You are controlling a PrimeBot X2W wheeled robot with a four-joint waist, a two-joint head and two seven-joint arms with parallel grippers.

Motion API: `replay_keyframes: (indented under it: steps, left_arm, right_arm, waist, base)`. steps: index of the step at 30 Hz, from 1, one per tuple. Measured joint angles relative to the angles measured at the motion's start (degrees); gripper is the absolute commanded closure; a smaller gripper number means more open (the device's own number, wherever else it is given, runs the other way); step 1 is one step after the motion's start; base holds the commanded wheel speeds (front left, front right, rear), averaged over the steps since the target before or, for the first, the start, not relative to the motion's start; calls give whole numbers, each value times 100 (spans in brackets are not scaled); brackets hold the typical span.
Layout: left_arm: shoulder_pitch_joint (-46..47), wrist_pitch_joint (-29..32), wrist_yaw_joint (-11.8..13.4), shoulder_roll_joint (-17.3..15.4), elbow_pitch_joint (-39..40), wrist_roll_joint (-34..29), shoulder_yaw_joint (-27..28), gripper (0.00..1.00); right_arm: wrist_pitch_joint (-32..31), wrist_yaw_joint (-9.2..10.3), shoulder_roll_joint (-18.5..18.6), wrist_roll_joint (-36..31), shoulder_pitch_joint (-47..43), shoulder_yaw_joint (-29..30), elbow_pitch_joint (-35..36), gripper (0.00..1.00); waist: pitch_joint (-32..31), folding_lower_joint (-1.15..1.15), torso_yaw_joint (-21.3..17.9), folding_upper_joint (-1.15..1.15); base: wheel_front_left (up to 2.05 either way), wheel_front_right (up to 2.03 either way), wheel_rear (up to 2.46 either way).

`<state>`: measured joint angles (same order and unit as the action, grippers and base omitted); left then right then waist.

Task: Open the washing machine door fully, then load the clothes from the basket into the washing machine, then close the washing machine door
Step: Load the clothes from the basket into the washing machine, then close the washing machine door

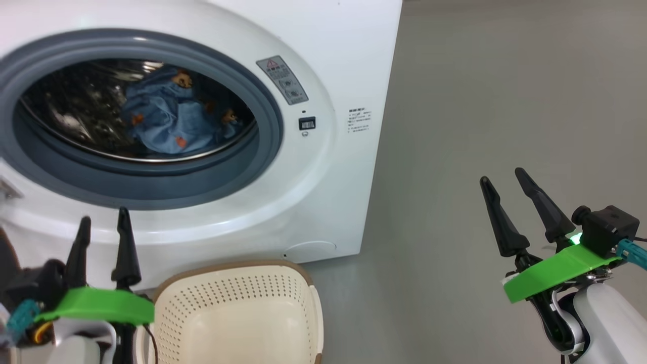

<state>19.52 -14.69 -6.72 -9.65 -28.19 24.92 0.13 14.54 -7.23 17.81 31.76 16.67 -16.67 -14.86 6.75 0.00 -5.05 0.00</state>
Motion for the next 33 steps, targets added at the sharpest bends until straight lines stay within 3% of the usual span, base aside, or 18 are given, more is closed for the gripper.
replay_keyframes:
  steps: [11, 33]
  left_arm:
    - [-710, 0, 225, 102, 799, -207, 22, 0]
    - [-1018, 0, 426, 137, 934, -303, -51, 0]
  right_arm:
    - [0, 0, 3, -5, -170, 37, 57, 0]
    - [0, 0, 7, -4, -207, 11, 23, 0]
  waist:
    - [-179, 1, 57, 0]
    - [-274, 1, 15, 0]
  base:
    - [0, 0, 0]
    - [0, 0, 0]
